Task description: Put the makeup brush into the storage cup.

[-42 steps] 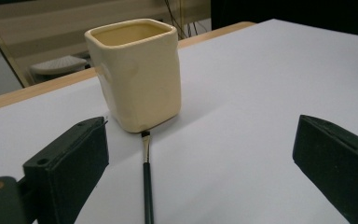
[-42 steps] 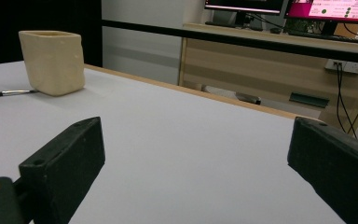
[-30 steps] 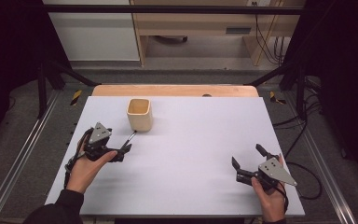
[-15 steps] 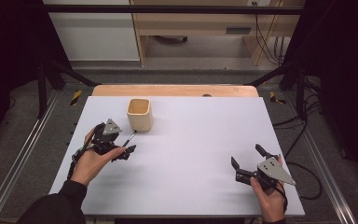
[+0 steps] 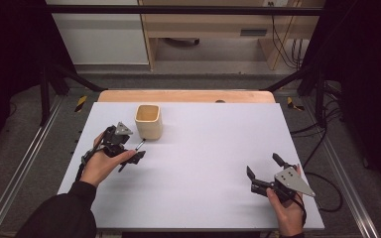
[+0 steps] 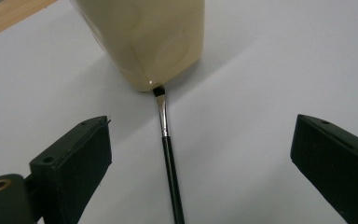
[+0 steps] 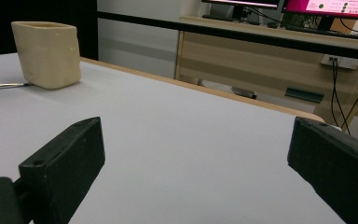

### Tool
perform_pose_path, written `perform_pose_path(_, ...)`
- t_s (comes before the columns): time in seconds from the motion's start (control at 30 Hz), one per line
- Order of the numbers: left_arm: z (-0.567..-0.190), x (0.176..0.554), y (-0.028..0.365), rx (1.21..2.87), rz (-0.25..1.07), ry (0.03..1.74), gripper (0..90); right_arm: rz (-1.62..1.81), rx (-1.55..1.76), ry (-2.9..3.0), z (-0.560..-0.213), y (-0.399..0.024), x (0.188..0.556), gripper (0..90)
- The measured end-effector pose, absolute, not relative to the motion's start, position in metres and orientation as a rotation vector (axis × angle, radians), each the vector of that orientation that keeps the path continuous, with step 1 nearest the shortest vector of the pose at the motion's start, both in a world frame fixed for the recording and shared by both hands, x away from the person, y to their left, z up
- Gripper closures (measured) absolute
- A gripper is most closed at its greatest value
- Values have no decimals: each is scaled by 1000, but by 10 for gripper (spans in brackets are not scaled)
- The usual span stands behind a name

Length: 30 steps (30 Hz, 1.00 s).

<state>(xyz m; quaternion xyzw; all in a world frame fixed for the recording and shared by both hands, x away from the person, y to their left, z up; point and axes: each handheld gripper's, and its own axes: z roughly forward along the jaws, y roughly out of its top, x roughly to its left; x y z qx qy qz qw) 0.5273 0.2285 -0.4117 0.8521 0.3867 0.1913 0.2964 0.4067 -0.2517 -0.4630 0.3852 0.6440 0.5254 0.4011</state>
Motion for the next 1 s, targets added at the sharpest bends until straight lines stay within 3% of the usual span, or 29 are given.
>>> perform_pose_path(0.7, -429, 560, 238, 2389, 508, 1121, 66, 1328, 979, 1628, -464, -250, 406, 42)
perform_pose_path(1.0, -434, 562, 242, 2418, 484, 1124, 147, 1322, 975, 1633, -464, -249, 406, 43)
